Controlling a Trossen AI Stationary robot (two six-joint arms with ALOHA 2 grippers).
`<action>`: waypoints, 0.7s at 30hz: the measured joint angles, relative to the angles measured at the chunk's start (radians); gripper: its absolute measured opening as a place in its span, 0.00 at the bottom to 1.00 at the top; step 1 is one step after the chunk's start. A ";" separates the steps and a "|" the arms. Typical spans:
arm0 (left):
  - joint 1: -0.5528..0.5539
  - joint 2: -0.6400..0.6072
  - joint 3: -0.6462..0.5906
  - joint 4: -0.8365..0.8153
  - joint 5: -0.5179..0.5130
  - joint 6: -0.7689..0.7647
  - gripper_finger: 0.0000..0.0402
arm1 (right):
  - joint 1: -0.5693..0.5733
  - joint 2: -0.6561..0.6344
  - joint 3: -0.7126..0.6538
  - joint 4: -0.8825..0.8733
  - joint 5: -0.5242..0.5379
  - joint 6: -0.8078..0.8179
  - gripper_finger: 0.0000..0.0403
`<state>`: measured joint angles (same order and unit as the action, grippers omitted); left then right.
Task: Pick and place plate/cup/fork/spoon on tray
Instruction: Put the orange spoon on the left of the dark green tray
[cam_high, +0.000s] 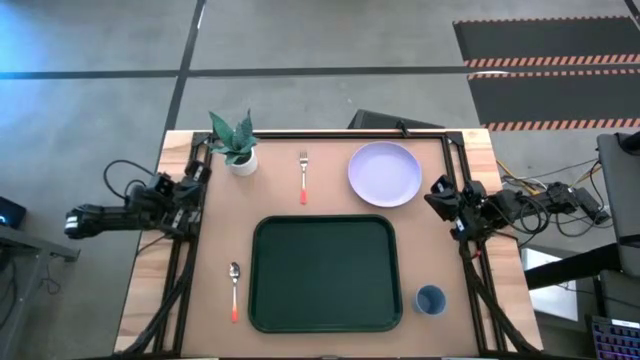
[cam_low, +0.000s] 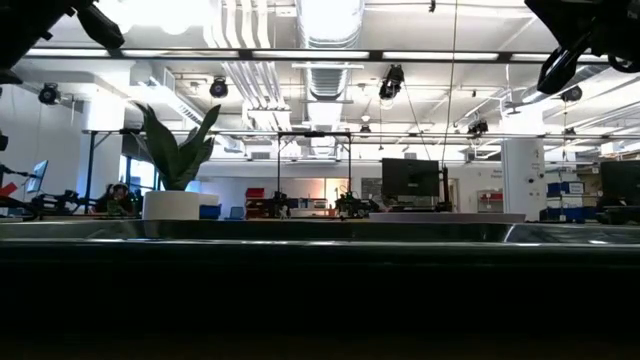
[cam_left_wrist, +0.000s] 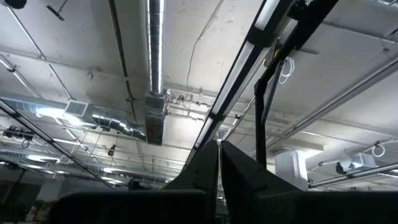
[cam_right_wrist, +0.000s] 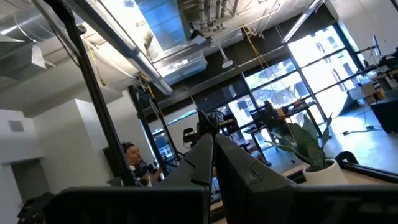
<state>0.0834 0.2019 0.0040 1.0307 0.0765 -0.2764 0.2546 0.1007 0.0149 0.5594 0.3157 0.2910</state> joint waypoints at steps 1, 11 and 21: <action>0.000 0.007 0.002 0.000 -0.004 -0.002 0.00 | 0.000 0.000 0.000 0.000 0.000 0.006 0.02; 0.000 0.178 0.112 -0.039 -0.005 -0.006 0.23 | 0.000 0.000 0.000 0.000 0.001 0.051 0.02; 0.000 0.224 0.339 -0.830 0.010 -0.162 0.36 | 0.000 0.000 0.000 0.000 0.026 0.076 0.02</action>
<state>0.0834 0.4257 0.3429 0.2002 0.0870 -0.4383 0.2546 0.1008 0.0150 0.5594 0.3417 0.3669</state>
